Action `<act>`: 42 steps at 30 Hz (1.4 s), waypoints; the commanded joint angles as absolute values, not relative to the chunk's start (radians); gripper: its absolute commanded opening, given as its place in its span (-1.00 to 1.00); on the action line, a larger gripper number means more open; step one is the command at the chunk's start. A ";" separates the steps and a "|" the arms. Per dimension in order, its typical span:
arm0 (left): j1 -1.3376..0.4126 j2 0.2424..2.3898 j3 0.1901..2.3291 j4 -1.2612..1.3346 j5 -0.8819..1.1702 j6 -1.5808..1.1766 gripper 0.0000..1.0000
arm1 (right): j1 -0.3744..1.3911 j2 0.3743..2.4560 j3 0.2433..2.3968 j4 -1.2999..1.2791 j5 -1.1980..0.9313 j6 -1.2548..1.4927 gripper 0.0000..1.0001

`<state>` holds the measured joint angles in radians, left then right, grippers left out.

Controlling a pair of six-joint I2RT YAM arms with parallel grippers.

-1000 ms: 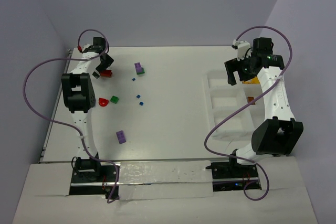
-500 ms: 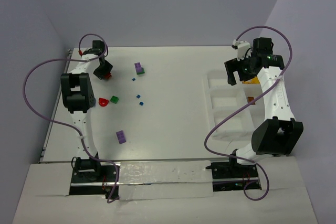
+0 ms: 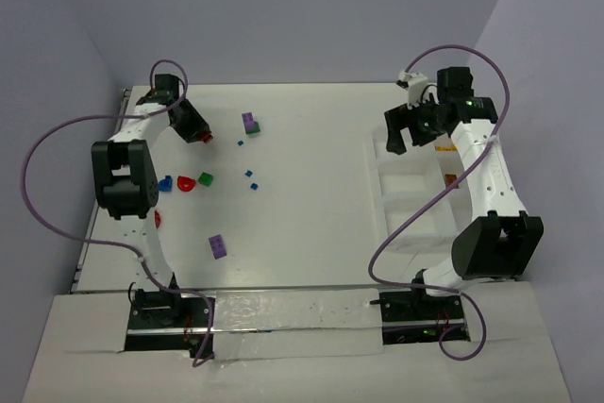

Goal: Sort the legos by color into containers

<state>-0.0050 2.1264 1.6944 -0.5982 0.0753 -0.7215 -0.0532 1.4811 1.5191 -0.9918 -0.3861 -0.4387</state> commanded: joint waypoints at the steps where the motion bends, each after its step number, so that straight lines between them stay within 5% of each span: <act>1: 0.018 1.820 1.526 -0.279 0.623 -0.598 -1.00 | 0.058 1.419 1.559 -0.944 -0.578 -0.335 1.00; 4: 0.039 1.658 1.294 0.042 0.975 -0.713 -1.00 | 0.138 1.384 1.541 -0.841 -0.656 -0.235 1.00; 8: 0.037 1.508 1.080 0.405 1.155 -0.821 -1.00 | 0.189 1.376 1.540 -0.755 -0.784 -0.091 1.00; 14: -0.021 1.344 0.930 0.562 1.415 -0.731 -1.00 | 0.237 1.323 1.431 -0.413 -1.018 0.187 1.00; 22: -0.218 1.197 0.923 0.320 1.407 -0.437 -1.00 | 0.457 1.357 1.404 -0.297 -1.014 0.265 1.00; 34: -0.295 1.159 0.876 0.524 1.382 -0.615 -1.00 | 0.600 1.450 1.497 -0.331 -1.124 0.204 0.95; 42: -0.324 1.159 0.862 0.603 1.365 -0.678 -0.99 | 0.621 1.484 1.532 -0.358 -1.123 0.172 0.57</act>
